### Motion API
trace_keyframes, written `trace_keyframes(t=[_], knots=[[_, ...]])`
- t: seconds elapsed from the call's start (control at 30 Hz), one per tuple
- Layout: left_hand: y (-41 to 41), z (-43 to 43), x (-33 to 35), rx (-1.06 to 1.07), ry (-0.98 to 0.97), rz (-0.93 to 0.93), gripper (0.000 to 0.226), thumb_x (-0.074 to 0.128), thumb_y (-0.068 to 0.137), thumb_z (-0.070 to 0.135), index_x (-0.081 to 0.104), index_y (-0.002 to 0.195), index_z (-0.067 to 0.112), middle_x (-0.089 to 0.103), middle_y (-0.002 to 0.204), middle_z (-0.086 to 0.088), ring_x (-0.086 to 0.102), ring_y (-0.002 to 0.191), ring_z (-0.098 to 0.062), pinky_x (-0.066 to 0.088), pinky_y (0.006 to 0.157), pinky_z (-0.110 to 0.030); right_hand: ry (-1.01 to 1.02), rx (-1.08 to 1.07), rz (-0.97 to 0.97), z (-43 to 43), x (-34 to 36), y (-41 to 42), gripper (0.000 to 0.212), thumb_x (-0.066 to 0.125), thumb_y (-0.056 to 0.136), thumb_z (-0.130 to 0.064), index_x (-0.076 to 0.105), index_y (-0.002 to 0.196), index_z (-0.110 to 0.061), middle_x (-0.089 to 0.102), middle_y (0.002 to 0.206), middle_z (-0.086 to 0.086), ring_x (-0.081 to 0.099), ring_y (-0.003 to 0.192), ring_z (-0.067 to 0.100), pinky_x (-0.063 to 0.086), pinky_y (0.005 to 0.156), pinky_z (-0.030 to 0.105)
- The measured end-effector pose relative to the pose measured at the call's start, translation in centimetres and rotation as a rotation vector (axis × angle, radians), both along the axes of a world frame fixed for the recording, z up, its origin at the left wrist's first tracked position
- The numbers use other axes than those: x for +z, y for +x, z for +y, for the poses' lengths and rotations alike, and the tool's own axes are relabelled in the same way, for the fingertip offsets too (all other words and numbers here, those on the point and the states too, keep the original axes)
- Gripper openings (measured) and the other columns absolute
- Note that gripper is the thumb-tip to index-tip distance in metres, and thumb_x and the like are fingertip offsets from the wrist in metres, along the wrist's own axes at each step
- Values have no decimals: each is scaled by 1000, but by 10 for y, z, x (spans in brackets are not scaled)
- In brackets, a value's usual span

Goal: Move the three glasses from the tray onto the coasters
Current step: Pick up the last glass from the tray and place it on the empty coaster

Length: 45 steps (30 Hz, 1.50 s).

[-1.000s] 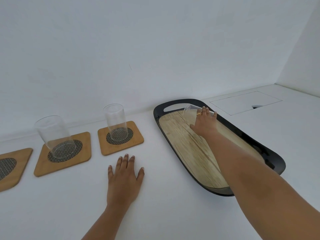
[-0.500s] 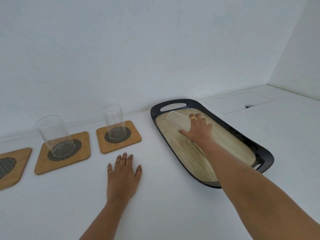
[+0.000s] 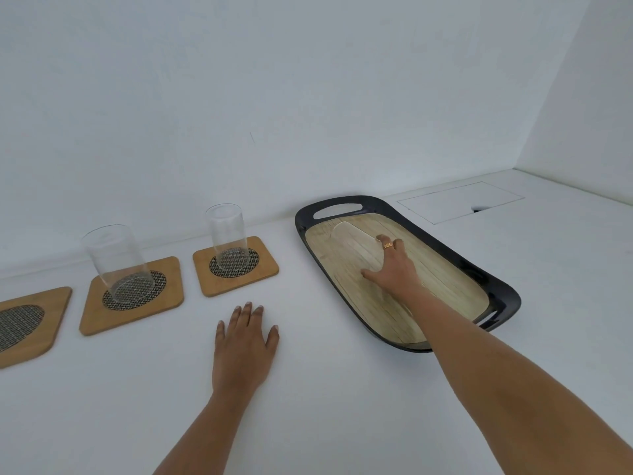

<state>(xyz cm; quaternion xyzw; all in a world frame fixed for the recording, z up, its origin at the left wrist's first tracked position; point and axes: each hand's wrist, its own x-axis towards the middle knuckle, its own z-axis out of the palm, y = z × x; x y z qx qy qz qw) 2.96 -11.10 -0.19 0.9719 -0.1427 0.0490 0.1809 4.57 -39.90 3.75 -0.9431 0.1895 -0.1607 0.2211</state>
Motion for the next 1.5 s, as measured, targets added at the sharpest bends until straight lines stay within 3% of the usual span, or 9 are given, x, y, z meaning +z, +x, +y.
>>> trace_keyframes(t=[0.13,0.43,0.7,0.9,1.0,1.1,1.27,1.43,1.5], knots=[[-7,6,0,-17,-21,5,53,33,97,41,27,145,19,23,157,0,15,146,-15,10,120,-37,189,-48,-128,1,1,-12,80,81,69,-26,34,132,-8,43,132,15,54,112,32,44,91,38],[-22,19,0,-43,-42,5,53,34,97,40,27,145,19,24,157,2,15,146,-13,10,120,-36,405,-84,-320,10,28,-29,71,82,66,-14,44,126,-13,46,127,15,52,112,29,45,88,34],[-35,31,1,-28,-57,5,52,35,97,39,28,145,21,25,156,5,16,145,-9,10,120,-36,972,-256,-516,23,52,-31,87,79,69,-10,31,140,-17,45,121,2,45,105,17,34,87,29],[-42,39,1,-14,-55,15,52,35,97,39,28,145,21,24,156,6,15,146,-10,10,121,-37,1286,-338,-605,29,59,-43,57,78,68,-8,45,113,-16,44,110,-1,42,100,19,39,76,27],[-45,42,0,-4,-54,16,52,34,97,40,28,145,21,24,156,6,15,146,-10,10,121,-37,1514,-308,-637,31,64,-51,52,78,72,-16,41,108,-23,47,116,0,44,111,23,43,90,50],[-47,45,0,-2,-53,19,52,34,97,40,27,145,21,23,156,6,14,146,-10,9,121,-37,1681,-211,-628,34,63,-63,59,73,77,-33,42,127,-23,45,129,2,44,121,27,39,91,70],[-50,49,1,-6,-59,30,52,34,97,40,26,145,21,22,157,6,13,146,-9,8,121,-36,1830,-97,-679,54,59,-75,63,61,80,-57,43,135,-31,44,139,3,49,119,27,45,89,60],[-55,56,1,-12,-73,28,52,34,97,39,27,145,21,23,156,6,14,146,-9,9,121,-34,2011,-128,-639,84,61,-72,84,42,79,-74,33,140,-16,55,118,7,54,109,31,42,83,56],[-59,60,1,-8,-67,27,52,34,97,40,27,145,21,23,156,6,14,146,-9,9,120,-34,2095,-66,-608,97,62,-70,85,31,79,-78,23,145,-24,49,134,9,49,122,35,40,86,57]])
